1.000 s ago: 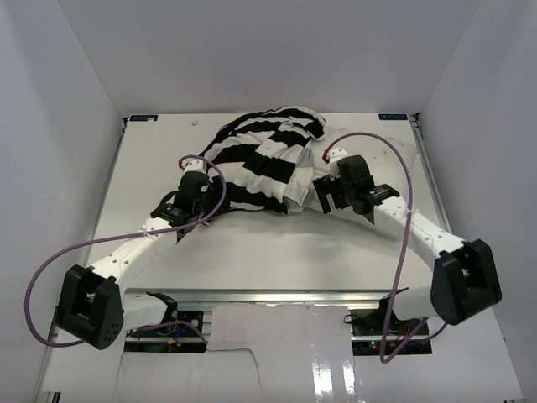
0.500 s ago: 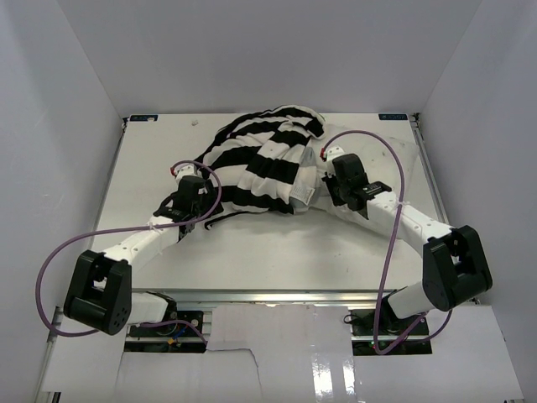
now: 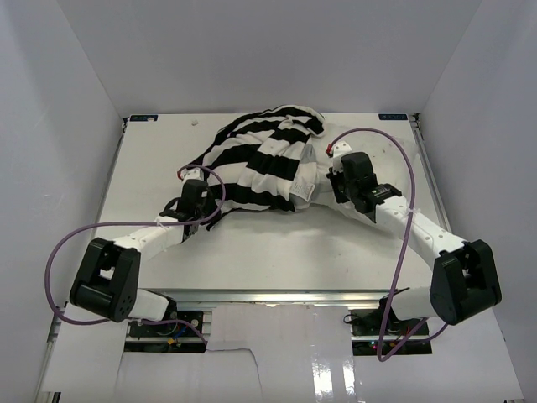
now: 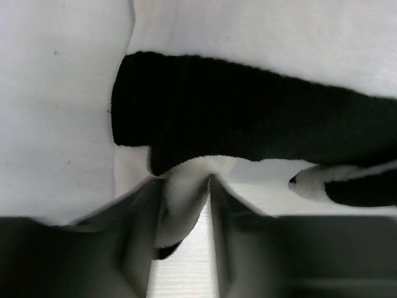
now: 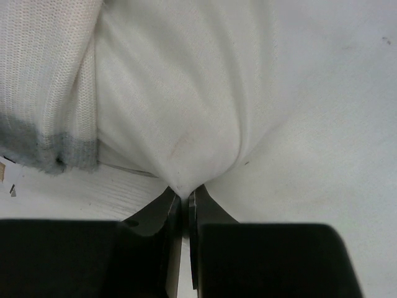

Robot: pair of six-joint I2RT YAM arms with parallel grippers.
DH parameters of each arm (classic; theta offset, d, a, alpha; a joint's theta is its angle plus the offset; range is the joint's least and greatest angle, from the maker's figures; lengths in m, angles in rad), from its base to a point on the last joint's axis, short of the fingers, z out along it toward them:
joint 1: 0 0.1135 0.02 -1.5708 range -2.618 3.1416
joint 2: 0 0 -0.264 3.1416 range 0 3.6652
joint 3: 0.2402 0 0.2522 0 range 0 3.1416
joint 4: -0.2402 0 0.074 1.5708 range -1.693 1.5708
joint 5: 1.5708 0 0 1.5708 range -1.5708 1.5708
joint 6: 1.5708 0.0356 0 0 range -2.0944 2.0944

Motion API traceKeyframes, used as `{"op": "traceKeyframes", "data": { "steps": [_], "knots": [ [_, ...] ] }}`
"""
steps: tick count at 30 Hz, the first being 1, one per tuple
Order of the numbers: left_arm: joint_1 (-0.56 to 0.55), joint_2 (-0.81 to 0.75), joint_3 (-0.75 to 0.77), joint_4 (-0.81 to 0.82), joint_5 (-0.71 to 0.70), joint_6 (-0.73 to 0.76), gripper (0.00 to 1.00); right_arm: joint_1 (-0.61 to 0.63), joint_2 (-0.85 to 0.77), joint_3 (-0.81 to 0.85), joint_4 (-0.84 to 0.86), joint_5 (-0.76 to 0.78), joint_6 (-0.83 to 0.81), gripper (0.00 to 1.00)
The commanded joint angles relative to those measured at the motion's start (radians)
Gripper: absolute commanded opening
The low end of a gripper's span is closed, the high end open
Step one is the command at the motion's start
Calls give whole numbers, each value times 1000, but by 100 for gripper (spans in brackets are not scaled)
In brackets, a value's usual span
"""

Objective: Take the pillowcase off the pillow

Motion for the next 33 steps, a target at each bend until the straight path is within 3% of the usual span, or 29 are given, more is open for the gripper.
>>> {"op": "traceKeyframes", "data": {
  "steps": [1,2,3,11,17,19,21,25,28,33],
  "knots": [
    [3,-8,12,15,-2,-32,30,-10,-36,4,50,-11,9,8],
    [4,-20,22,5,-15,-43,8,-11,-37,7,50,0,11,8],
    [4,-32,39,-24,-44,-48,0,-14,-37,10,51,7,12,8],
    [110,-181,387,-228,-259,-6,0,-148,-94,-56,50,69,129,8],
    [248,-198,677,-315,-402,121,0,-390,-163,-127,71,76,198,8],
    [303,-163,801,-379,-414,190,0,-422,-180,-134,74,66,212,8],
    [436,-134,878,-410,-364,218,0,-465,-198,-136,82,66,215,8],
    [472,-141,926,-415,-419,235,0,-499,-210,-131,79,66,215,8],
    [565,-102,1013,-467,-364,201,0,-516,-218,-141,80,69,219,8],
    [587,-28,1095,-512,-368,192,0,-550,-198,-136,80,60,227,8]
  ]
}}
